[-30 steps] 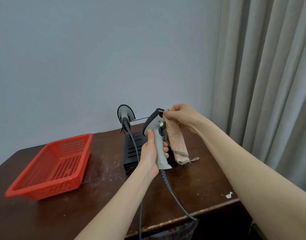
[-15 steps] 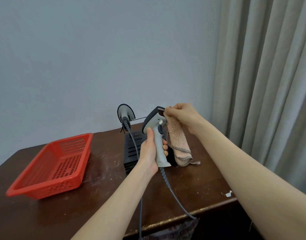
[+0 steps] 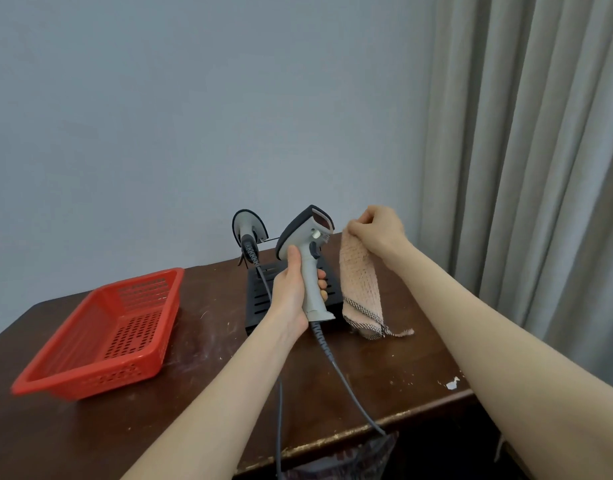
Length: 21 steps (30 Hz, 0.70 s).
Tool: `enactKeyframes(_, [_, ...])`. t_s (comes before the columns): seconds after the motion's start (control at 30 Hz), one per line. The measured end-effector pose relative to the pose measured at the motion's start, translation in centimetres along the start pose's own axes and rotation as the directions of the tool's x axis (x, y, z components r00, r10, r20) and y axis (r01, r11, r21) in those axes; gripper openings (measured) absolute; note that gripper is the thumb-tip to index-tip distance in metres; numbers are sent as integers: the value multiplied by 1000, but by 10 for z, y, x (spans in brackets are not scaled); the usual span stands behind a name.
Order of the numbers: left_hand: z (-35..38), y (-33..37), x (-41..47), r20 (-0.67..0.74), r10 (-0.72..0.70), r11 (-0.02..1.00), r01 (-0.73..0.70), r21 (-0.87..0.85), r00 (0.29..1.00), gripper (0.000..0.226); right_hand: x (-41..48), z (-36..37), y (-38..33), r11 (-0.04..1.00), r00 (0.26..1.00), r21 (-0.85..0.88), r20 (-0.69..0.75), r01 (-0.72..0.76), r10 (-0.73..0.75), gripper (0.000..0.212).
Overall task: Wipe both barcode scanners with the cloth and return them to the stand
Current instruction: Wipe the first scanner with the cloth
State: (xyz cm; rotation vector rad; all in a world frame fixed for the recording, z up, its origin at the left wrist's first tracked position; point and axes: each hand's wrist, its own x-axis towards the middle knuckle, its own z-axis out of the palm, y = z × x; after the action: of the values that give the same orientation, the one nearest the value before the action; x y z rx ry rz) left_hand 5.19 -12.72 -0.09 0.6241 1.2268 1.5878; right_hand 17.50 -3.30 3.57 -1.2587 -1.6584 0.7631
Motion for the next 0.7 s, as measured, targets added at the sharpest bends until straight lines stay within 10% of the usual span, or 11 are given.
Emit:
enactKeyframes(0.2, [6, 17, 1, 2, 20, 994, -20, 111, 1000, 40, 6, -16, 8, 994, 993, -108, -117, -24, 11, 22])
enactKeyframes(0.43, [17, 25, 3, 13, -33, 980, 29, 195, 999, 22, -10, -1, 50, 920, 973, -390, 197, -33, 119, 29])
enactKeyframes(0.7, [37, 88, 8, 45, -63, 982, 54, 183, 997, 24, -19, -8, -10, 955, 928, 278, 372, -105, -7, 37])
